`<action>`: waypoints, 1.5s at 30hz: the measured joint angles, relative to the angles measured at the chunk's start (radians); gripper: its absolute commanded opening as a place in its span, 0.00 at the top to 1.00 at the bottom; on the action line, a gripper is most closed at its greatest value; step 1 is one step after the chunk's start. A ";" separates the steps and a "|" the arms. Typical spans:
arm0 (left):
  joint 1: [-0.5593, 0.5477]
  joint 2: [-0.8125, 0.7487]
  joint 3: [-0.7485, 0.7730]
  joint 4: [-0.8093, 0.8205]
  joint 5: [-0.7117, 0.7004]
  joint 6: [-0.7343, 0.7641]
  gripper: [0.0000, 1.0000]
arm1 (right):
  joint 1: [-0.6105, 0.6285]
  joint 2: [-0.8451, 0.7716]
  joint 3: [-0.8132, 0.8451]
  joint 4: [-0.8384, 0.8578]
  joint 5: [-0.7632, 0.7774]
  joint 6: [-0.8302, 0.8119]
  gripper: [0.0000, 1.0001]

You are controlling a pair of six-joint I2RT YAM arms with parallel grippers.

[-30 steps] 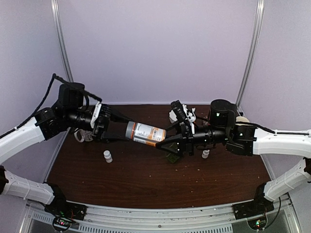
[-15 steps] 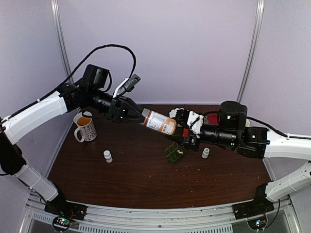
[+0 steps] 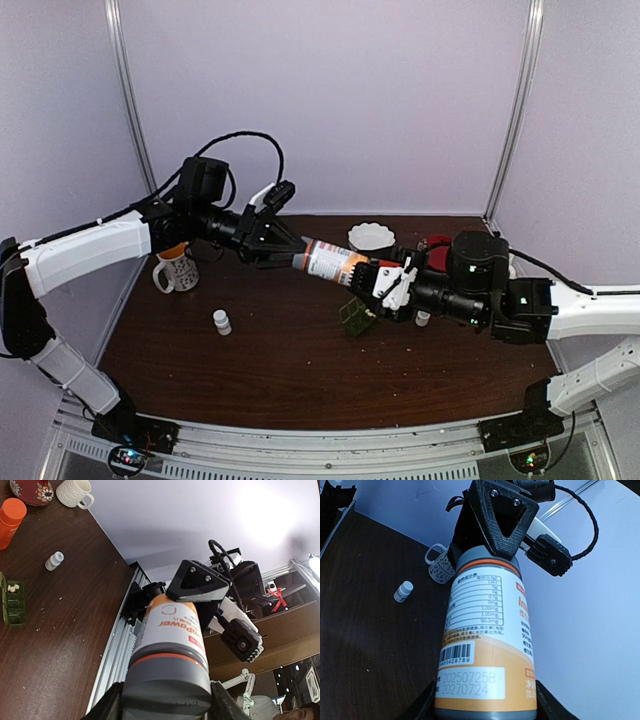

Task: Sort the pills into containers
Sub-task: Unscrew the lid of the pill bottle from the pill bottle.

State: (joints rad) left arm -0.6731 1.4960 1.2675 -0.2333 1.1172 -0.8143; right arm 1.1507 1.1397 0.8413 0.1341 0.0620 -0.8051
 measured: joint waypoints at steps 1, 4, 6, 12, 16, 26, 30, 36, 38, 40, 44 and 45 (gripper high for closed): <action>0.000 -0.001 -0.002 0.010 -0.003 -0.007 0.06 | 0.000 -0.001 -0.001 0.002 0.002 0.007 1.00; -0.001 -0.019 0.004 0.012 -0.044 0.032 0.03 | 0.005 -0.005 -0.001 0.011 -0.029 0.064 1.00; -0.001 -0.042 0.022 -0.025 -0.071 0.101 0.02 | 0.005 -0.014 -0.002 0.013 -0.063 0.111 1.00; -0.001 -0.174 0.053 -0.071 -0.192 0.372 0.02 | 0.003 -0.055 -0.010 0.027 -0.134 0.273 1.00; -0.001 -0.317 -0.024 -0.002 -0.276 0.589 0.02 | -0.009 -0.056 -0.010 0.034 -0.181 0.392 1.00; -0.025 -0.526 -0.285 0.140 -0.225 1.294 0.02 | -0.026 0.038 0.051 0.008 -0.375 0.679 1.00; -0.057 -0.513 -0.285 0.099 -0.226 1.504 0.02 | -0.026 0.054 0.067 0.012 -0.440 0.734 1.00; -0.087 -0.498 -0.274 0.033 -0.232 1.688 0.02 | -0.029 0.065 0.073 0.019 -0.493 0.773 1.00; -0.092 -0.488 -0.268 0.016 -0.235 1.716 0.03 | -0.029 0.072 0.077 0.019 -0.503 0.779 1.00; -0.098 -0.476 -0.262 0.000 -0.243 1.739 0.04 | -0.029 0.081 0.086 0.020 -0.510 0.783 1.00; -0.114 -0.459 -0.260 -0.019 -0.259 1.760 0.12 | -0.029 0.086 0.090 0.022 -0.519 0.787 1.00; -0.116 -0.455 -0.258 -0.024 -0.262 1.763 0.15 | -0.029 0.087 0.090 0.023 -0.520 0.787 1.00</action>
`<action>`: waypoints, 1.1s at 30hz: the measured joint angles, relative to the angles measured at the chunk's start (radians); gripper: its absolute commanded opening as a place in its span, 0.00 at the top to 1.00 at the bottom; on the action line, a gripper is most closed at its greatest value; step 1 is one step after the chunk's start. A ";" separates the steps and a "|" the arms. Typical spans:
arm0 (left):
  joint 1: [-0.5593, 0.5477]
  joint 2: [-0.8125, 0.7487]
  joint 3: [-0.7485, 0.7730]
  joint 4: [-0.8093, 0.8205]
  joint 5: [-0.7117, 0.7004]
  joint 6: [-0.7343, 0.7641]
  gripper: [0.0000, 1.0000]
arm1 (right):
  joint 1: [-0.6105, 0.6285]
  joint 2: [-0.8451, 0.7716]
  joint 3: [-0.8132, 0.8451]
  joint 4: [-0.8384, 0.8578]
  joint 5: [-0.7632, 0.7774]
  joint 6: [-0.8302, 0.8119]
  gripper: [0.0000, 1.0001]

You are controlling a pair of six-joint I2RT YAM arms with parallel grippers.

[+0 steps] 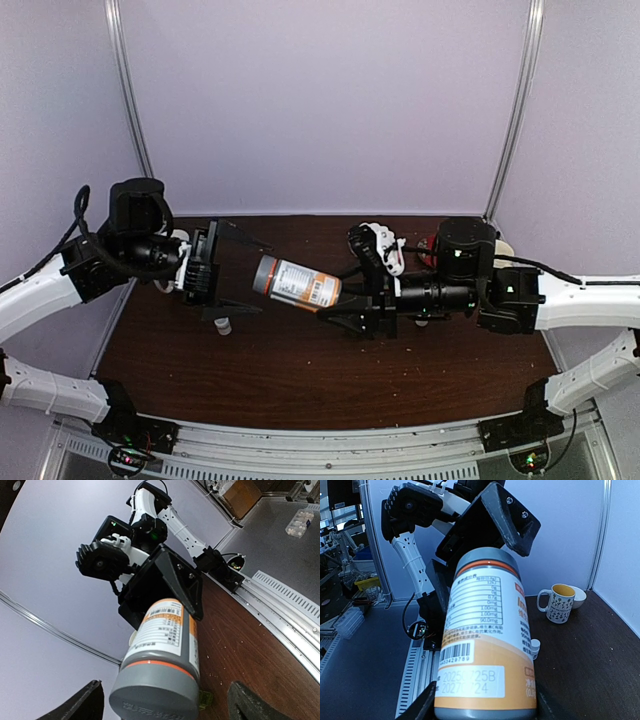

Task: Sort the pills into containers
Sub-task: Unscrew the lid of the pill bottle from the pill bottle.

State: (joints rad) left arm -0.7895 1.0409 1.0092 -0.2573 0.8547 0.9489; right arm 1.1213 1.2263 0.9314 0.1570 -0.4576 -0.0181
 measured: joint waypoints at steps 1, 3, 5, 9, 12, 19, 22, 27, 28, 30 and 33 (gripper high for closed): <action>-0.002 0.005 0.001 -0.003 -0.004 0.003 0.17 | 0.000 0.002 0.000 0.004 -0.002 0.000 1.00; -0.003 0.009 0.002 -0.006 -0.008 0.006 0.23 | 0.000 0.005 0.001 0.007 -0.005 0.000 1.00; -0.003 0.010 0.002 -0.007 -0.011 0.011 0.27 | 0.000 0.005 0.001 0.011 -0.006 0.000 1.00; -0.003 0.010 0.003 -0.004 -0.011 0.006 0.30 | 0.000 0.006 0.001 0.012 -0.007 0.000 1.00; -0.003 0.010 0.003 0.008 -0.011 -0.008 0.39 | 0.000 0.008 0.002 0.012 -0.007 0.000 1.00; -0.003 0.019 0.028 0.011 -0.032 -0.110 0.64 | -0.003 0.012 0.018 -0.007 -0.006 -0.022 1.00; -0.002 0.031 0.050 0.000 -0.044 -0.172 0.69 | -0.010 0.011 0.027 -0.014 0.003 -0.056 1.00; -0.002 0.050 0.086 -0.018 -0.052 -0.354 0.73 | -0.014 0.004 0.029 -0.016 0.030 -0.175 1.00; -0.002 0.059 0.100 -0.030 -0.051 -0.402 0.71 | -0.015 0.000 0.030 -0.016 0.040 -0.219 1.00; -0.002 0.081 0.143 -0.065 -0.050 -0.498 0.70 | -0.016 -0.009 0.031 -0.016 0.068 -0.307 1.00; -0.002 0.122 0.227 -0.138 -0.057 -0.643 0.78 | -0.016 -0.023 0.031 -0.007 0.125 -0.438 1.00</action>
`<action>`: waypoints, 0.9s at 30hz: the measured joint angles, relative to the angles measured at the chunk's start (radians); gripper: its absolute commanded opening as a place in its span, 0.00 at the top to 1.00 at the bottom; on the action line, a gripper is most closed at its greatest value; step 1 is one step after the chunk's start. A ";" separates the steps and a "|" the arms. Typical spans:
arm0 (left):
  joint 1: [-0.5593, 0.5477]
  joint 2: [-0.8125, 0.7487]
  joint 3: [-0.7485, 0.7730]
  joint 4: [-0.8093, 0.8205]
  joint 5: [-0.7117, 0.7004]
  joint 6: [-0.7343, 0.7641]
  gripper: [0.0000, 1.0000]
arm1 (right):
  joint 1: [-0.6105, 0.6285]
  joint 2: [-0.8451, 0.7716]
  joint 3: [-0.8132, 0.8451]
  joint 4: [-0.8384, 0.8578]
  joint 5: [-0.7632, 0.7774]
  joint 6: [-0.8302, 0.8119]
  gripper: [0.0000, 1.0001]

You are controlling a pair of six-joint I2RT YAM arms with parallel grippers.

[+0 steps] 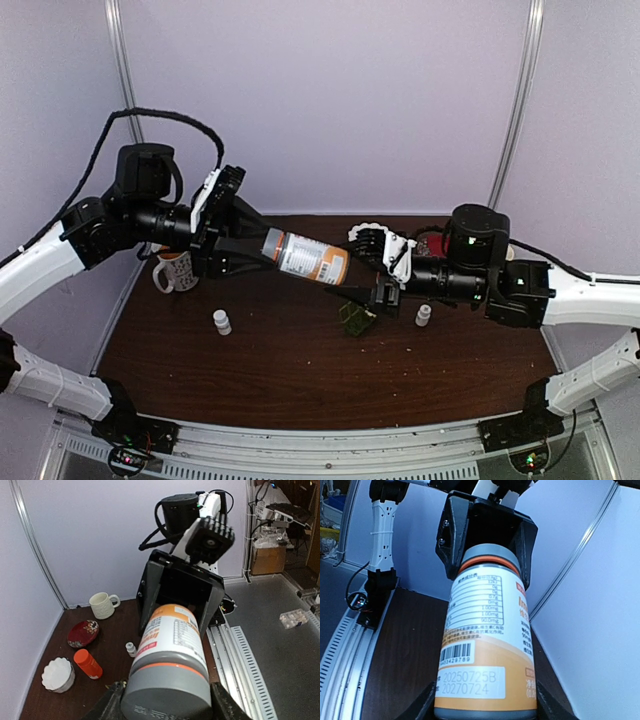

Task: Sort the pills into containers
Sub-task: Unscrew the lid of the pill bottle from the pill bottle, then place the lid of the pill bottle at the center of the board.

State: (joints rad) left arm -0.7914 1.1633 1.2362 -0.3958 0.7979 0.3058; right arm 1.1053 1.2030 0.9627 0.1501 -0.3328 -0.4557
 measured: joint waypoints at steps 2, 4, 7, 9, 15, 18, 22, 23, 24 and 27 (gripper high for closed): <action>0.000 0.024 0.050 -0.043 -0.007 -0.110 0.80 | 0.001 -0.009 0.000 0.013 0.046 -0.082 1.00; 0.000 0.039 0.079 -0.062 -0.017 -0.223 0.80 | 0.004 -0.015 -0.006 0.038 0.089 -0.164 1.00; 0.000 0.045 0.087 -0.074 -0.025 -0.399 0.80 | 0.017 -0.019 -0.041 0.098 0.138 -0.256 1.00; 0.009 0.048 0.087 -0.085 -0.033 -0.510 0.81 | 0.027 -0.019 -0.071 0.144 0.173 -0.305 1.00; 0.118 0.018 0.043 -0.034 0.006 -0.877 0.84 | 0.027 -0.037 -0.140 0.208 0.286 -0.391 1.00; 0.190 -0.014 0.000 0.040 0.037 -1.038 0.84 | 0.024 -0.053 -0.183 0.226 0.348 -0.412 1.00; 0.207 -0.013 -0.012 0.078 0.060 -1.129 0.81 | 0.027 -0.079 -0.240 0.245 0.389 -0.394 1.00; 0.207 -0.008 -0.003 0.047 0.047 -1.111 0.81 | 0.027 -0.090 -0.250 0.244 0.395 -0.373 1.00; 0.207 -0.005 0.003 0.023 0.034 -1.091 0.79 | 0.027 -0.099 -0.255 0.243 0.398 -0.354 1.00; 0.207 0.011 0.022 -0.083 -0.068 -0.988 0.77 | 0.027 -0.142 -0.279 0.248 0.403 -0.253 1.00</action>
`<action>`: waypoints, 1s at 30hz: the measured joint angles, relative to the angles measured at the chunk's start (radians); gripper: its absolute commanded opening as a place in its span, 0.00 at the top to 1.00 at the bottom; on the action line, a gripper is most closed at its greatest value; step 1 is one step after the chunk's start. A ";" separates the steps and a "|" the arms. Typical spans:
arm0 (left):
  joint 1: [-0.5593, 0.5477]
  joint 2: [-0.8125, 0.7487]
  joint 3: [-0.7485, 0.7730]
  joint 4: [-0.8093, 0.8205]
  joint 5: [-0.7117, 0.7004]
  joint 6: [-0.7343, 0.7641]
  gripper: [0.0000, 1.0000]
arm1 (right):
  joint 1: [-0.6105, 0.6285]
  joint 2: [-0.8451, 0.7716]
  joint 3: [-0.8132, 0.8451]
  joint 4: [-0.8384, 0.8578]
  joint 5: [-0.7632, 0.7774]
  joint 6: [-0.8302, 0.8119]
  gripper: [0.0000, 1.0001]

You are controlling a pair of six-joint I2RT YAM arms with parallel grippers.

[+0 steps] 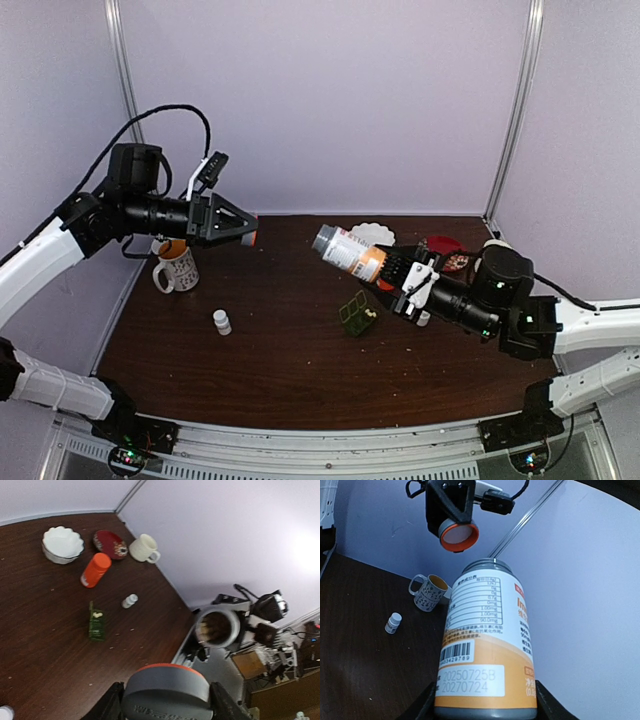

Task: Sort the pills into containers
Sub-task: Place the lid of the pill bottle at the center of the board.

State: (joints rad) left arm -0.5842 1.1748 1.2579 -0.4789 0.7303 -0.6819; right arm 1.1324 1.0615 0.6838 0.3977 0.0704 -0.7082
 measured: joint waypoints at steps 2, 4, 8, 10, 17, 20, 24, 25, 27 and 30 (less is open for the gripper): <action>0.000 0.021 -0.002 -0.064 -0.081 0.071 0.77 | 0.000 -0.041 -0.041 0.024 0.004 0.096 1.00; 0.000 0.060 -0.016 -0.109 -0.171 0.137 0.77 | 0.000 -0.066 -0.078 0.045 0.007 0.166 1.00; -0.006 0.170 -0.097 -0.137 -0.309 0.216 0.76 | 0.000 -0.114 -0.194 0.086 0.034 0.323 1.00; -0.018 0.226 -0.139 -0.145 -0.380 0.240 0.76 | 0.000 -0.131 -0.252 0.093 0.068 0.409 1.00; -0.080 0.368 -0.154 -0.159 -0.567 0.275 0.73 | 0.000 -0.168 -0.356 0.111 0.174 0.653 1.00; -0.124 0.451 -0.135 -0.158 -0.626 0.277 0.72 | 0.000 -0.178 -0.379 0.115 0.198 0.719 1.00; -0.177 0.558 -0.105 -0.142 -0.672 0.276 0.68 | 0.000 -0.178 -0.385 0.117 0.198 0.779 1.00; -0.185 0.575 -0.103 -0.135 -0.676 0.276 0.68 | 0.000 -0.178 -0.388 0.120 0.197 0.792 1.00; -0.199 0.607 -0.101 -0.122 -0.686 0.272 0.67 | 0.000 -0.178 -0.392 0.117 0.195 0.812 1.00; -0.209 0.637 -0.096 -0.118 -0.694 0.268 0.65 | 0.000 -0.182 -0.392 0.099 0.194 0.847 1.00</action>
State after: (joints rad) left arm -0.7929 1.8118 1.1622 -0.5972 0.0368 -0.4141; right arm 1.1320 0.8795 0.2916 0.4969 0.2646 0.1387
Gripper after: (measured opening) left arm 0.519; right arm 0.551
